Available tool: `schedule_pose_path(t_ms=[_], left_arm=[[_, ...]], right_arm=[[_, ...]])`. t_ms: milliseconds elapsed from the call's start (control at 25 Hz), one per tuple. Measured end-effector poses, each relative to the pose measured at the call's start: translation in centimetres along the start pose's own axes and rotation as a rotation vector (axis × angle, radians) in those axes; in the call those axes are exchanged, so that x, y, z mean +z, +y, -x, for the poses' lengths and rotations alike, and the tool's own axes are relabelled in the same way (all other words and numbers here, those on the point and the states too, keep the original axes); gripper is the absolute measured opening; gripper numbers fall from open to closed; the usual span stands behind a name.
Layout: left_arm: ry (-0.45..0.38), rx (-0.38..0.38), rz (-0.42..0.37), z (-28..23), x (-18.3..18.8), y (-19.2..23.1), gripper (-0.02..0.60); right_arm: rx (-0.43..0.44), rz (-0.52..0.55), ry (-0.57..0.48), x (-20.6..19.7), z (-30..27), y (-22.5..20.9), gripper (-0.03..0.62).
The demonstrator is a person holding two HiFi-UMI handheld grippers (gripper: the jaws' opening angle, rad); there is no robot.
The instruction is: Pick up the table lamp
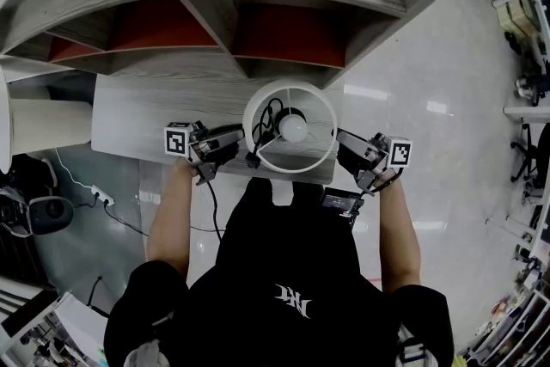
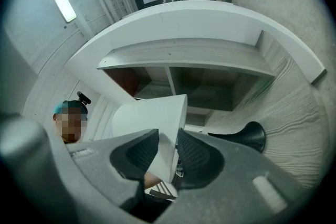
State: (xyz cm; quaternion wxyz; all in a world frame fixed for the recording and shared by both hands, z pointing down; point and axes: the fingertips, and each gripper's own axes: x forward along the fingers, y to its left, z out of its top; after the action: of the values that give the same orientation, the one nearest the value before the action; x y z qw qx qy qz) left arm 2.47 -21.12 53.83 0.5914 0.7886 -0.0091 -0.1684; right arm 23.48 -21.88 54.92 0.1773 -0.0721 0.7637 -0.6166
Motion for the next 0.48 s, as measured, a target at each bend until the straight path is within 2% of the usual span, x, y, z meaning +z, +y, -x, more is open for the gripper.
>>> schedule_pose_path(t_ms=[120, 480], left_arm=[[-0.004, 0.000, -0.015, -0.2, 0.3, -0.5, 0.114], [-0.015, -0.009, -0.071, -0.9, 1.2, -3.3, 0.115]], right_arm=[[-0.008, 0.021, -0.005, 0.6, -0.5, 0.9, 0.117], [0.045, 0.065, -0.009, 2.1, -1.6, 4.1, 0.117]])
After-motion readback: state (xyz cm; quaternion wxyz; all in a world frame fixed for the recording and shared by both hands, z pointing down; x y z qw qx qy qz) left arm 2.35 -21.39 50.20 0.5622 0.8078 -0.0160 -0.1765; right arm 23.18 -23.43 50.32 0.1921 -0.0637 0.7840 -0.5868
